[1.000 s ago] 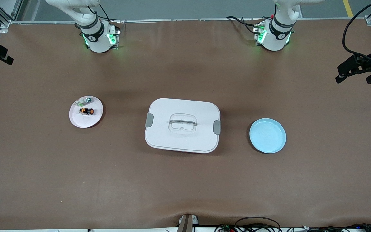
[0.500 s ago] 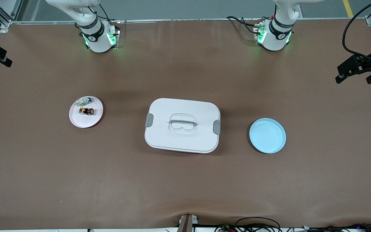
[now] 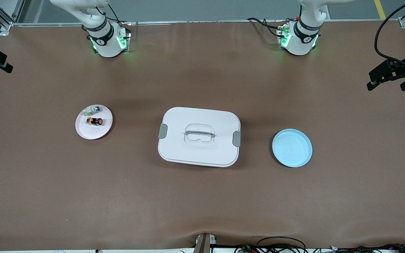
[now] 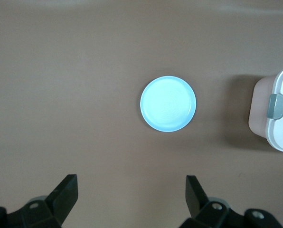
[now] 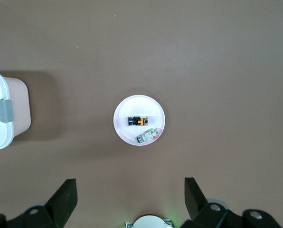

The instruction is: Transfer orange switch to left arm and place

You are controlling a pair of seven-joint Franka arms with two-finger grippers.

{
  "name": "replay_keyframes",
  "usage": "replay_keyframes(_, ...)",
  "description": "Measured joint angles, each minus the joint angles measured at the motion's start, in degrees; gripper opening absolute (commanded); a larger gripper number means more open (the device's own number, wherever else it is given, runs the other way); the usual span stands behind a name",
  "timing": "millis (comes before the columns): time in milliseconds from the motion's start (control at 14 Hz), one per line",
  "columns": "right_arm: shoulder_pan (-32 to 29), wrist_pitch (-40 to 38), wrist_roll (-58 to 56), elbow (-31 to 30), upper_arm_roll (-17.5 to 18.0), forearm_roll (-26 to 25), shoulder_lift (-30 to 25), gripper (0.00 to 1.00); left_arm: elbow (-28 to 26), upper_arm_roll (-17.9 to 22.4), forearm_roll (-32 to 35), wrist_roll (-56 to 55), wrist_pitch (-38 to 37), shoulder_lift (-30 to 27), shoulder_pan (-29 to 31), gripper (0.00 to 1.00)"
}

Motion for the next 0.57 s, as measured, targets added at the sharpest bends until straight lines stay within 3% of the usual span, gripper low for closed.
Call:
replay_keyframes(357,-0.03,-0.52,0.02,-0.16,-0.14,-0.01,0.33,1.00,0.26,0.27,0.00,0.00,-1.64,0.52,0.20,1.00)
replay_keyframes(571,-0.09,-1.63,-0.01,-0.67,-0.37,-0.03,3.28,1.00,1.84,0.27,0.00,0.00,-1.63,1.63,0.20,1.00)
